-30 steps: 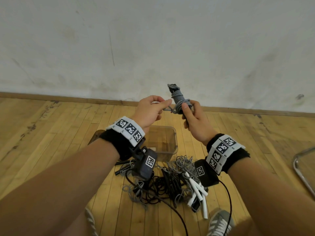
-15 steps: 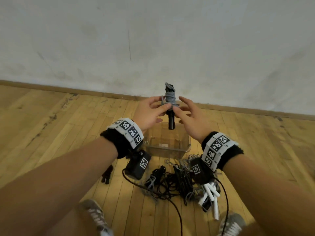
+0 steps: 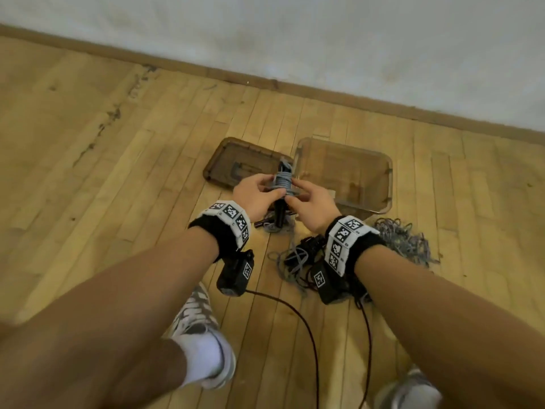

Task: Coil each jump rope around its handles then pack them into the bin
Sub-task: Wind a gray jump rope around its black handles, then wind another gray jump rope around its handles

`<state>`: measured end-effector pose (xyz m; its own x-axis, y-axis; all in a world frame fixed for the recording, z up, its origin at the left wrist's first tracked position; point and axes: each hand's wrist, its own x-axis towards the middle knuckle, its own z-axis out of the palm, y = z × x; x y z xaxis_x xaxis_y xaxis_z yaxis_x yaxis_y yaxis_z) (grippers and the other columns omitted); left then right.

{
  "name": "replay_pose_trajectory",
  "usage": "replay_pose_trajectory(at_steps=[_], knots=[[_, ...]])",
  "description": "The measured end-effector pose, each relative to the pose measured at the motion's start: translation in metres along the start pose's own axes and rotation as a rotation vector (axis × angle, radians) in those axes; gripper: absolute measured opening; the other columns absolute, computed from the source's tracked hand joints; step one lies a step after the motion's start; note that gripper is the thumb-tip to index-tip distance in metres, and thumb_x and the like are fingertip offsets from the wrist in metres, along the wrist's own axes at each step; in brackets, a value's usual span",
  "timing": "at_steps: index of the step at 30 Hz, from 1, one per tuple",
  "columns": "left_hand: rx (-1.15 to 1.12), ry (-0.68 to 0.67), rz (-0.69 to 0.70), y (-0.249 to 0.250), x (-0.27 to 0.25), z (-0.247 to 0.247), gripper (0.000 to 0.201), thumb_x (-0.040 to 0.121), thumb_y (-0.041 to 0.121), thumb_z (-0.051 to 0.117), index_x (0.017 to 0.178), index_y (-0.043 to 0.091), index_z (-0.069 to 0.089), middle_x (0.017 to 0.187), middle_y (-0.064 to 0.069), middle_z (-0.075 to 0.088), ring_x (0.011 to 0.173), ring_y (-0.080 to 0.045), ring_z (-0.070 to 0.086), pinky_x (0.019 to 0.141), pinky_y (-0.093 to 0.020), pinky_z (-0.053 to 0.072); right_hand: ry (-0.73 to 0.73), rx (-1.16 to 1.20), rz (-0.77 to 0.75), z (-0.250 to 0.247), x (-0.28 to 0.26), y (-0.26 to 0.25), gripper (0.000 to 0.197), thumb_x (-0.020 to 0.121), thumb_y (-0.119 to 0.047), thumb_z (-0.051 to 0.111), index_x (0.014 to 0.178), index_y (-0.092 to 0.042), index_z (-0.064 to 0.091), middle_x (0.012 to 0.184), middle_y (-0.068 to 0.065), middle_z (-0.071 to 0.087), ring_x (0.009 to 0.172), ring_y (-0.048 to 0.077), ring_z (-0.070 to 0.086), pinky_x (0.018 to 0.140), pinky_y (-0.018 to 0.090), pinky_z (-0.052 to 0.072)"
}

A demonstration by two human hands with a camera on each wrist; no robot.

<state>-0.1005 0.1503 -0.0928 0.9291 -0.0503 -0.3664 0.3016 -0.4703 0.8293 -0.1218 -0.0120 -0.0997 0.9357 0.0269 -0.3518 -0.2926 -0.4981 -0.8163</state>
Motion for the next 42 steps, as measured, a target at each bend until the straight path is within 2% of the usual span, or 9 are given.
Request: replay_pose_trajectory(at_steps=[6,11,16,21,24,30,33,36,42], knots=[[0.170,0.049,-0.089,-0.057,0.021,-0.003,0.052,0.089,0.042,0.076,0.135,0.021,0.062,0.121,0.000,0.072,0.109,-0.020,0.068,0.085,-0.028,0.049,-0.095,-0.002,0.143,0.059,0.033,0.024,0.046,0.099,-0.026,0.062,0.144,-0.023,0.053,0.110,-0.003,0.069,0.103,0.019,0.068,0.095,0.038,0.056],[0.381,0.021,-0.220,-0.101,0.037,0.002,0.057,0.089,0.052,0.072,0.136,0.022,0.060,0.117,-0.004,0.073,0.102,-0.024,0.068,0.075,-0.029,0.048,-0.248,-0.068,0.207,0.106,0.055,0.050,0.053,0.098,-0.018,0.054,0.150,-0.021,0.046,0.112,0.009,0.072,0.098,0.031,0.071,0.088,0.053,0.058],[0.461,-0.007,-0.295,-0.133,0.043,0.009,0.059,0.089,0.050,0.073,0.137,0.018,0.059,0.121,-0.007,0.071,0.107,-0.027,0.067,0.087,-0.034,0.054,-0.384,-0.108,0.248,0.129,0.061,0.059,0.050,0.097,-0.011,0.050,0.147,-0.017,0.049,0.119,0.014,0.069,0.101,0.035,0.068,0.090,0.052,0.057],[0.570,0.003,-0.342,-0.141,0.045,0.010,0.044,0.096,0.041,0.067,0.126,0.010,0.061,0.104,-0.010,0.069,0.087,-0.028,0.061,0.072,-0.033,0.047,-0.450,-0.076,0.327,0.136,0.062,0.069,0.058,0.096,-0.015,0.054,0.153,-0.020,0.044,0.115,0.014,0.072,0.102,0.039,0.070,0.092,0.055,0.057],[0.593,-0.015,-0.344,-0.132,0.045,0.010,0.043,0.096,0.040,0.065,0.125,0.008,0.061,0.104,-0.012,0.067,0.089,-0.031,0.063,0.076,-0.036,0.053,-0.436,-0.056,0.327,0.121,0.055,0.064,0.055,0.101,-0.012,0.048,0.155,-0.018,0.040,0.123,0.017,0.068,0.107,0.039,0.069,0.095,0.051,0.056],[0.518,-0.016,-0.181,-0.095,0.045,0.027,0.034,0.096,0.034,0.064,0.126,0.017,0.064,0.115,-0.005,0.070,0.099,-0.026,0.066,0.083,-0.033,0.054,-0.257,-0.020,0.256,0.078,0.045,0.072,0.040,0.099,-0.012,0.050,0.136,-0.018,0.062,0.128,0.003,0.068,0.108,0.024,0.069,0.088,0.038,0.060],[0.482,-0.061,-0.079,-0.079,0.043,0.048,0.032,0.097,0.031,0.063,0.127,0.020,0.065,0.120,0.000,0.070,0.109,-0.023,0.065,0.086,-0.028,0.049,-0.145,0.041,0.294,0.056,0.040,0.086,0.025,0.097,-0.015,0.054,0.112,-0.026,0.070,0.113,0.007,0.073,0.100,0.027,0.070,0.091,0.046,0.059],[0.501,-0.075,-0.036,-0.073,0.050,0.068,0.027,0.099,0.026,0.057,0.124,0.025,0.066,0.119,0.000,0.071,0.105,-0.025,0.067,0.090,-0.037,0.056,-0.066,0.082,0.352,0.040,0.035,0.106,0.021,0.097,-0.017,0.058,0.090,-0.035,0.064,0.107,0.014,0.073,0.098,0.036,0.070,0.090,0.052,0.058],[0.712,-0.150,-0.023,-0.079,0.076,0.081,0.049,0.093,0.015,0.060,0.142,0.015,0.053,0.136,-0.014,0.061,0.122,-0.037,0.057,0.100,-0.048,0.051,-0.041,0.112,0.376,0.026,0.035,0.119,0.021,0.099,-0.017,0.057,0.095,-0.036,0.064,0.107,0.008,0.072,0.098,0.028,0.070,0.093,0.046,0.058]])
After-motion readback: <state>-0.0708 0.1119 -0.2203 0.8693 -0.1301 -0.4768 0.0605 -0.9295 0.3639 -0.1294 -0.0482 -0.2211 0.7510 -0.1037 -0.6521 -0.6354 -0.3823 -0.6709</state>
